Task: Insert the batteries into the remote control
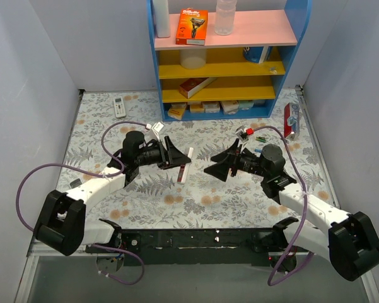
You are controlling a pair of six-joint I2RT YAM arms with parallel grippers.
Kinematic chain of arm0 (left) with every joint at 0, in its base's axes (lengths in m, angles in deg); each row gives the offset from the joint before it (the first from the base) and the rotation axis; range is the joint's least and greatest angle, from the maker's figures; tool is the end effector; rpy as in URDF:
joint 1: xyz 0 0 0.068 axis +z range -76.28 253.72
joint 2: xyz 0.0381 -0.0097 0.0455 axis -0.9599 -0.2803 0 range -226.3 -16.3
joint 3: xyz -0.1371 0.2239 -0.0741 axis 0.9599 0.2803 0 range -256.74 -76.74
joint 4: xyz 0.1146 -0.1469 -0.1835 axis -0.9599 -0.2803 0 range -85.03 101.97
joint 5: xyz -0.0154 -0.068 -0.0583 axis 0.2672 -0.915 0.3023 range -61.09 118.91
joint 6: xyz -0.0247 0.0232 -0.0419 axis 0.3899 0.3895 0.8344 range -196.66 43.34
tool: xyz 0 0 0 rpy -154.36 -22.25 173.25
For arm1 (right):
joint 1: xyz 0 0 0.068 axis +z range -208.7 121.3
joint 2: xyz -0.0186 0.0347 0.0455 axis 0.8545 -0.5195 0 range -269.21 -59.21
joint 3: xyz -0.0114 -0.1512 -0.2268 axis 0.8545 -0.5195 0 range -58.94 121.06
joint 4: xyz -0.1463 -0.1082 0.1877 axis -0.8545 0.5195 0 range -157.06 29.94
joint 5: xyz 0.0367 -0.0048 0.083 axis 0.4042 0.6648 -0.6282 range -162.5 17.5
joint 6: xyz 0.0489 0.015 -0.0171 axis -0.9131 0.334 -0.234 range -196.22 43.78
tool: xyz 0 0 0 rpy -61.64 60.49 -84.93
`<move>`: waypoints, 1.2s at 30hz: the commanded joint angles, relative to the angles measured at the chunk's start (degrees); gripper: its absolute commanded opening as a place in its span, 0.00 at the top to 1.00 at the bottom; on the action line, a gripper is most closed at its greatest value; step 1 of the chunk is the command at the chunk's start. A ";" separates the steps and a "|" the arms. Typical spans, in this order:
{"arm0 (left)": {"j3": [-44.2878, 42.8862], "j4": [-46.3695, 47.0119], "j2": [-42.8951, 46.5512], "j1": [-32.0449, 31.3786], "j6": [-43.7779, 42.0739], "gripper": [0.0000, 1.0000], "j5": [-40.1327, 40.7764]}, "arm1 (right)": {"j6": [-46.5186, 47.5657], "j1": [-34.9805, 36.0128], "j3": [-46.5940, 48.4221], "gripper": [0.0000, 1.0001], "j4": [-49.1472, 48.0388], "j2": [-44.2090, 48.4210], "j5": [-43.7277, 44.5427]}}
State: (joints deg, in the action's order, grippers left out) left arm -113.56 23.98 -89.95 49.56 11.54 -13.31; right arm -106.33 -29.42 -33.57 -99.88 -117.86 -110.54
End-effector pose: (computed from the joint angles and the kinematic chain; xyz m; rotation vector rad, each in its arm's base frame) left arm 0.2355 -0.1319 0.2259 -0.7789 2.3751 -1.8106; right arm 0.1832 0.1280 0.2538 -0.5522 1.6535 1.3044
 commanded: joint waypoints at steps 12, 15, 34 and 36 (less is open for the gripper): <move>-2.03 11.37 3.34 -6.77 3.20 0.88 -3.40 | -23.41 0.43 -0.14 0.02 -37.67 -10.51 -3.36; -2.64 11.54 3.33 -7.74 3.03 0.89 -3.05 | -24.65 0.43 0.04 0.02 -38.54 -11.83 -2.39; -4.23 12.60 2.28 -11.69 3.20 0.89 -3.13 | -35.19 2.01 -2.16 0.16 -52.61 -19.30 -0.81; -4.31 12.42 2.10 -11.78 3.12 0.89 -3.05 | -35.54 2.19 -2.69 0.25 -53.58 -19.22 -0.54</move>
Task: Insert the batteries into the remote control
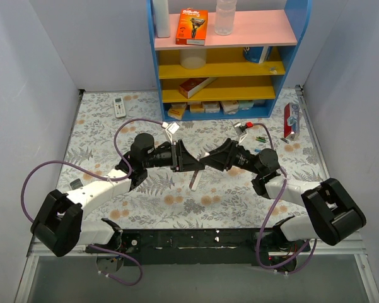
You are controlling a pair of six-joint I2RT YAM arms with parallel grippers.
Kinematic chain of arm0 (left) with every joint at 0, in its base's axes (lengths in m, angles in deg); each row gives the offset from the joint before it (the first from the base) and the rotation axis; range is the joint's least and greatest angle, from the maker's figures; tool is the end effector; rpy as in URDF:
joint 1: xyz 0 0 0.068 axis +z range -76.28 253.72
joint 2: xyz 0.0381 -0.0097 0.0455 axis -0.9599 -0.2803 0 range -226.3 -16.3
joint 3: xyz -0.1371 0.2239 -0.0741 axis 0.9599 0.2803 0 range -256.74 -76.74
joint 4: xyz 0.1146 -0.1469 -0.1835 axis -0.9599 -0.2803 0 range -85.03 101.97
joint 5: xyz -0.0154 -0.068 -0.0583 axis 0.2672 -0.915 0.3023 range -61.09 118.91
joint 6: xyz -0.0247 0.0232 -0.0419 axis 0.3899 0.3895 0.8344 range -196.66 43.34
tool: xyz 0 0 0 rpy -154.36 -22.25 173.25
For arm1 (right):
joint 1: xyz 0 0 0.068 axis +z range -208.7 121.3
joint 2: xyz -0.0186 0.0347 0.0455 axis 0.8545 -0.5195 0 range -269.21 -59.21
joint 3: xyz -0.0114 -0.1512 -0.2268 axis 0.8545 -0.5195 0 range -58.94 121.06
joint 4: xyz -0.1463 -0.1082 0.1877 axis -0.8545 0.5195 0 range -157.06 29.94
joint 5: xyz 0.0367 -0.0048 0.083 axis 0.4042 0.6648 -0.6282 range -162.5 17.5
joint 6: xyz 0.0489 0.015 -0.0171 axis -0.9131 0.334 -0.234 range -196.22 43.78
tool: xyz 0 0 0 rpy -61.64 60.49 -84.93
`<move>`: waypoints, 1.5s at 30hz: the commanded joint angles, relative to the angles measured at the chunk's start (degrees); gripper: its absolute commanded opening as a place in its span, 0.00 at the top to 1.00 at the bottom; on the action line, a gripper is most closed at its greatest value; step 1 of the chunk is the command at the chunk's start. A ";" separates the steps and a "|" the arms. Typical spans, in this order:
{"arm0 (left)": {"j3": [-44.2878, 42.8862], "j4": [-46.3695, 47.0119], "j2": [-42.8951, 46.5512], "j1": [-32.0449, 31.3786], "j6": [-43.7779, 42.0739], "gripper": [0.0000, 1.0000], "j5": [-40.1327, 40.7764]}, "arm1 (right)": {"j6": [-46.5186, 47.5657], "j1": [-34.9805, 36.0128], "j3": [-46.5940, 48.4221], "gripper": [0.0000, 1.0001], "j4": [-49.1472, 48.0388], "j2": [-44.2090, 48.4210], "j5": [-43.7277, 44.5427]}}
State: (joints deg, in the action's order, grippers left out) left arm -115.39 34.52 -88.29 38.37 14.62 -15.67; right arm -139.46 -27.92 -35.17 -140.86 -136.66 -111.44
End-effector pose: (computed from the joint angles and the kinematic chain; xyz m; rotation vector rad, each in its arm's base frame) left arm 0.2087 -0.1787 0.2615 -0.3784 2.3285 -2.0632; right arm 0.2046 0.1480 0.2443 -0.2836 1.5138 1.7698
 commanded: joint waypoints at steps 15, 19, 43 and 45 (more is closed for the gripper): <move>0.68 -9.26 9.74 -2.08 -8.40 0.02 15.12 | 6.01 0.68 -4.08 0.99 8.38 11.78 12.20; 2.09 -11.73 14.84 -8.83 -16.11 0.02 27.76 | 7.70 0.68 -2.68 0.99 28.14 18.90 21.87; 15.62 16.91 2.38 -29.33 -31.27 0.15 65.59 | -6.28 0.68 -2.41 0.99 47.96 29.29 34.11; 15.89 19.46 1.50 -29.42 -30.38 0.23 64.80 | -6.72 0.68 -2.85 0.99 47.70 29.20 33.75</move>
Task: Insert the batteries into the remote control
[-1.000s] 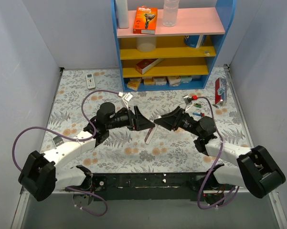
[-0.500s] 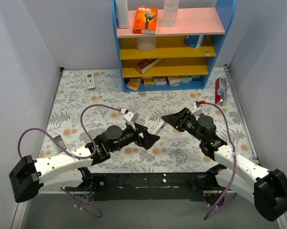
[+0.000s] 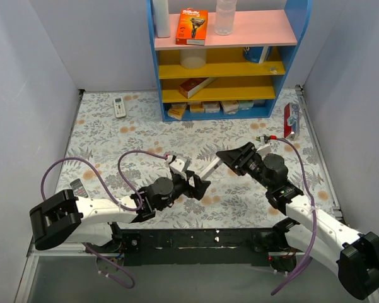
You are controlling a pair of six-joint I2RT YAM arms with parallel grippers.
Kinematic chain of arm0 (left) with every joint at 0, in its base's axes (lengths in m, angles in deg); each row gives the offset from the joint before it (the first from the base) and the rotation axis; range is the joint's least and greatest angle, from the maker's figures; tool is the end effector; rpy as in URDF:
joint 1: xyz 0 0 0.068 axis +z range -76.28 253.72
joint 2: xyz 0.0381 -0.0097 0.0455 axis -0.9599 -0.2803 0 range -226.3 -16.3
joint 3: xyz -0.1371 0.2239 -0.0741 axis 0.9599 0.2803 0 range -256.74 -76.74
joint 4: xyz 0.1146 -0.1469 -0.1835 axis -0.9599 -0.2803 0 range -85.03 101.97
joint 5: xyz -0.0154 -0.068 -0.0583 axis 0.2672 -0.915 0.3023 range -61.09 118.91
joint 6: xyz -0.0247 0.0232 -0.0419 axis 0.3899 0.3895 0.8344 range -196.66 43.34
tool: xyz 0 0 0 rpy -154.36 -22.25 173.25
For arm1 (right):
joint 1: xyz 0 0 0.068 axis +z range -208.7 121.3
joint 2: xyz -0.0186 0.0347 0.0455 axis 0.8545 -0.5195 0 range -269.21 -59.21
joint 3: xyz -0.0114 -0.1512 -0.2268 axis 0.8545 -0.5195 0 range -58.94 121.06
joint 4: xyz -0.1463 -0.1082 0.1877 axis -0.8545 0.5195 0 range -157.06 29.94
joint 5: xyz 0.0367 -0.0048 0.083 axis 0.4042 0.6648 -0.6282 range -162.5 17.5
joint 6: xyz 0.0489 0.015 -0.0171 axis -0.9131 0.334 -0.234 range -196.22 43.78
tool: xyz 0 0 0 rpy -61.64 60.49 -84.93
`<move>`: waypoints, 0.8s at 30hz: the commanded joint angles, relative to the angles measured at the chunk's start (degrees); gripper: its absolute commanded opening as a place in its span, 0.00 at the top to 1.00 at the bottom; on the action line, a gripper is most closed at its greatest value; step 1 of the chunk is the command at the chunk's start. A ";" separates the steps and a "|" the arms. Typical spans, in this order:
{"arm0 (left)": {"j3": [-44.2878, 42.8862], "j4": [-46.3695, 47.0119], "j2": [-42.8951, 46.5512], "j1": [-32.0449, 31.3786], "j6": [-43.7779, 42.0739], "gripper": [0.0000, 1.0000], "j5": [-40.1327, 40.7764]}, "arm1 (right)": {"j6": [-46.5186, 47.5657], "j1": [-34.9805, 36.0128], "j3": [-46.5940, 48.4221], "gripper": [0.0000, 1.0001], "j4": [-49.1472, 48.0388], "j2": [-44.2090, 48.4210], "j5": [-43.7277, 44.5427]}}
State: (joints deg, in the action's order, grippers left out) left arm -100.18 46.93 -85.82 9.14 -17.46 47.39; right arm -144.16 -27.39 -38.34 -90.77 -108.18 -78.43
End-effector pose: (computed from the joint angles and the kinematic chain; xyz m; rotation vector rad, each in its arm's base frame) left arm 0.1160 -0.2179 0.2052 -0.1669 1.9339 -1.2487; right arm 0.1687 0.1070 0.2401 0.4972 1.7837 1.3607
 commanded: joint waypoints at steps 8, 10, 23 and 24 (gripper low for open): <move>0.33 12.93 -4.92 -0.20 4.25 0.55 1.47 | -4.39 0.15 -2.05 0.99 -4.68 0.28 -0.66; 0.15 13.12 -5.02 -0.20 4.43 0.69 2.00 | -4.39 0.24 -2.32 0.99 -4.68 0.28 -0.83; -4.85 -12.35 4.29 1.29 7.24 1.00 3.50 | 26.17 -0.46 5.58 0.17 4.10 -1.66 -10.67; -6.43 -14.90 5.87 1.82 7.77 1.00 2.62 | 31.68 -0.55 6.37 0.11 4.97 -1.31 -11.63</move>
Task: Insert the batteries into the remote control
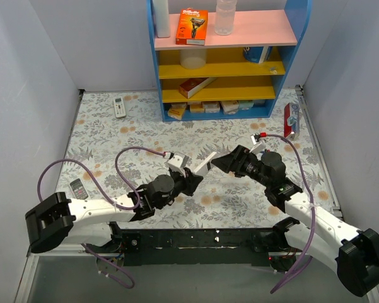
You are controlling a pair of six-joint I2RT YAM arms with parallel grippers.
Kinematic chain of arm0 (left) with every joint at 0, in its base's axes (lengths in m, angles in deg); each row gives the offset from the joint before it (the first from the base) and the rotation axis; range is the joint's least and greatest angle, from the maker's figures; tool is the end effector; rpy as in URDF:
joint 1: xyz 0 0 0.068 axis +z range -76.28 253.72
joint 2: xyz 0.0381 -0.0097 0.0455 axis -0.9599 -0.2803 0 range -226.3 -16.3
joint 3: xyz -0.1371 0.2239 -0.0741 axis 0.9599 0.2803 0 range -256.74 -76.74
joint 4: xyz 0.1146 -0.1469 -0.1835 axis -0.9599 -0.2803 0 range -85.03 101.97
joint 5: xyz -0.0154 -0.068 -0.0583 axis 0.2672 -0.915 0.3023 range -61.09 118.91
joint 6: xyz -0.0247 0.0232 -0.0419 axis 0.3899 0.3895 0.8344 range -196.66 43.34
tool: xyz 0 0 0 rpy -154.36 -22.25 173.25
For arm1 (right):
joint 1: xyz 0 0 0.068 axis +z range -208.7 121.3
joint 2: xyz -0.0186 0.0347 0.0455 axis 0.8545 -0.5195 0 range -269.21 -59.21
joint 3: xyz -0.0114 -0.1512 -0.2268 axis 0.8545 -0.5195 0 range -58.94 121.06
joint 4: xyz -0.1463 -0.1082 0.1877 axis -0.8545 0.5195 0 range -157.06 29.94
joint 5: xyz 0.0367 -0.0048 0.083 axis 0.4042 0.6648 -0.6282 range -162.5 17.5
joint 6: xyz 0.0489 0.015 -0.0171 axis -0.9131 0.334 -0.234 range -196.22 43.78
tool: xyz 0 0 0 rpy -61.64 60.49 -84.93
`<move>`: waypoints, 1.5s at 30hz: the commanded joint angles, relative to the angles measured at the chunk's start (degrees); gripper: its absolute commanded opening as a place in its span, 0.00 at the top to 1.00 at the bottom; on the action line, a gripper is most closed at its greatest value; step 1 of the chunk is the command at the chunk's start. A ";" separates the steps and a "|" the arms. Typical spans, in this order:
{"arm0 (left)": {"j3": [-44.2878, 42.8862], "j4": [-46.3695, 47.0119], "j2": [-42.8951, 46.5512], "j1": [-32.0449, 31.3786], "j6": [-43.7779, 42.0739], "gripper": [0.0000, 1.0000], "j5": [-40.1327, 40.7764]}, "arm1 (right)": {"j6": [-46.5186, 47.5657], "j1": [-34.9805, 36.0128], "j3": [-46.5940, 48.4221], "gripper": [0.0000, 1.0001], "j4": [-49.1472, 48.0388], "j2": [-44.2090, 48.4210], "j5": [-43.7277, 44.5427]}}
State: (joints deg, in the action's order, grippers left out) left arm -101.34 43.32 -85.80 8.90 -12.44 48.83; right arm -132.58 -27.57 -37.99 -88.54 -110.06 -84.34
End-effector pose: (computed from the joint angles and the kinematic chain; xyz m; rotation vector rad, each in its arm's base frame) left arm 0.1164 -0.2192 0.2052 -0.2624 1.9726 -1.2529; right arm 0.1702 0.1114 0.2322 0.2478 1.8831 1.2702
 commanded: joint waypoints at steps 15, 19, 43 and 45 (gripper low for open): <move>-16.44 -38.91 14.91 16.56 0.73 1.00 -35.82 | 41.94 -1.08 9.28 0.02 4.52 1.55 -21.29; -17.32 -39.09 16.14 16.83 -0.15 1.00 -40.13 | 41.42 -1.69 9.20 0.02 3.02 0.05 -25.16; -12.94 -32.24 17.72 24.39 1.25 0.53 -51.13 | 32.20 -4.51 6.12 0.99 -10.76 -4.70 -44.68; -10.48 -29.79 18.86 24.56 3.35 0.32 -49.55 | 28.17 -4.59 5.07 0.99 -13.66 -4.35 -43.02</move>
State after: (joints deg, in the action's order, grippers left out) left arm -114.52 6.17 -68.38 33.32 -13.31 -5.02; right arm -98.68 -32.81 -31.78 -94.09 -114.78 -132.20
